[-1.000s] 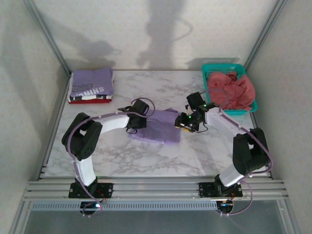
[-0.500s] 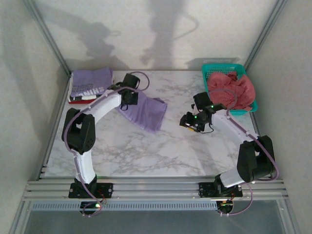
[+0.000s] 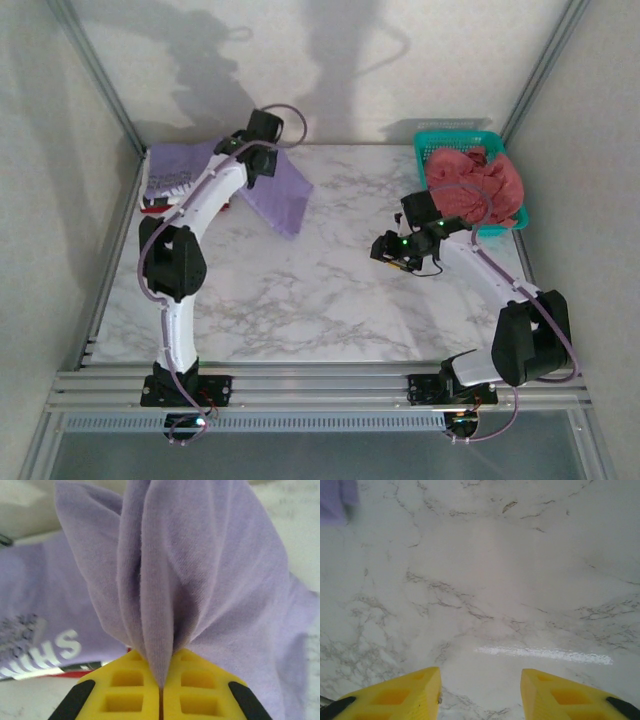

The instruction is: Fold and stack the t-shirts

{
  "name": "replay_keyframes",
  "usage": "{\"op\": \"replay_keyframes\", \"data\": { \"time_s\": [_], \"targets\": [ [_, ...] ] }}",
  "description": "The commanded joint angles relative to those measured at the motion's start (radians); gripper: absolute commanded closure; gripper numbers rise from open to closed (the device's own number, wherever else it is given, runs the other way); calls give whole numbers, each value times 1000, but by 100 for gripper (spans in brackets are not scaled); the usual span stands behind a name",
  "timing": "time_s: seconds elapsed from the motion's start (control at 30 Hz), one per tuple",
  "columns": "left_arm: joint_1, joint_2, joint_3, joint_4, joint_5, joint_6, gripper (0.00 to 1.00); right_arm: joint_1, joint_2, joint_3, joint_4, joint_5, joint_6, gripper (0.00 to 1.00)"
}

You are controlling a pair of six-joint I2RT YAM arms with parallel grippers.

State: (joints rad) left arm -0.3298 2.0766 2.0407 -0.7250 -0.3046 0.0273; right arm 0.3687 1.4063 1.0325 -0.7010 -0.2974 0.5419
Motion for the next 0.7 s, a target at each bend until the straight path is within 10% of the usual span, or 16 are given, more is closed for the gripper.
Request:
{"op": "replay_keyframes", "data": {
  "time_s": [0.0, 0.67],
  "targets": [
    [48, 45, 148, -52, -15, 60, 100, -6, 12, 19, -36, -26, -30, 53],
    [291, 97, 331, -19, 232, 137, 100, -9, 24, 34, -75, -8, -17, 53]
  ]
}}
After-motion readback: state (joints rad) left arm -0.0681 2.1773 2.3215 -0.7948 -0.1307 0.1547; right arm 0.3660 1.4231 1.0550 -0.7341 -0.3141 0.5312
